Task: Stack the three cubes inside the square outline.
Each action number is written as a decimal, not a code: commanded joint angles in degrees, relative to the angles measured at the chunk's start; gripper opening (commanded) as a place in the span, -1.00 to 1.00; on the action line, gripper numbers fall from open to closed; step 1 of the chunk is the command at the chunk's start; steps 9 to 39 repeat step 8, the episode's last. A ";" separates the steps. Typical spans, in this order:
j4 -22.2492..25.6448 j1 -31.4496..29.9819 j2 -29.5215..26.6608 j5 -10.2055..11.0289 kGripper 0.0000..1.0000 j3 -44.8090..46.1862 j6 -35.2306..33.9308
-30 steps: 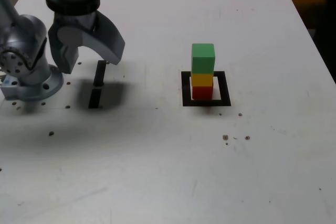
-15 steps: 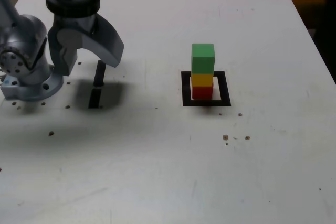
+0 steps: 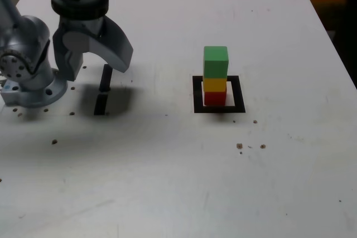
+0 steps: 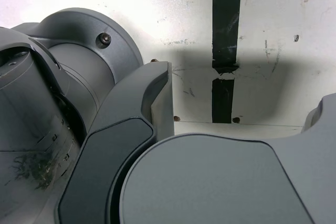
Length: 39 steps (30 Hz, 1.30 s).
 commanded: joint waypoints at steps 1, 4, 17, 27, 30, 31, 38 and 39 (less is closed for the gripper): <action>-0.01 0.00 0.19 0.10 0.99 -0.17 -0.04; -0.01 0.00 0.34 0.20 0.99 -0.11 -0.04; -0.01 0.00 0.54 0.29 0.99 -0.11 -0.04; -0.01 0.00 0.54 0.29 0.99 -0.11 -0.04; -0.01 0.00 0.54 0.29 0.99 -0.11 -0.04; -0.01 0.00 0.54 0.29 0.99 -0.11 -0.04; -0.01 0.00 0.54 0.29 0.99 -0.11 -0.04; -0.01 0.00 0.54 0.29 0.99 -0.11 -0.04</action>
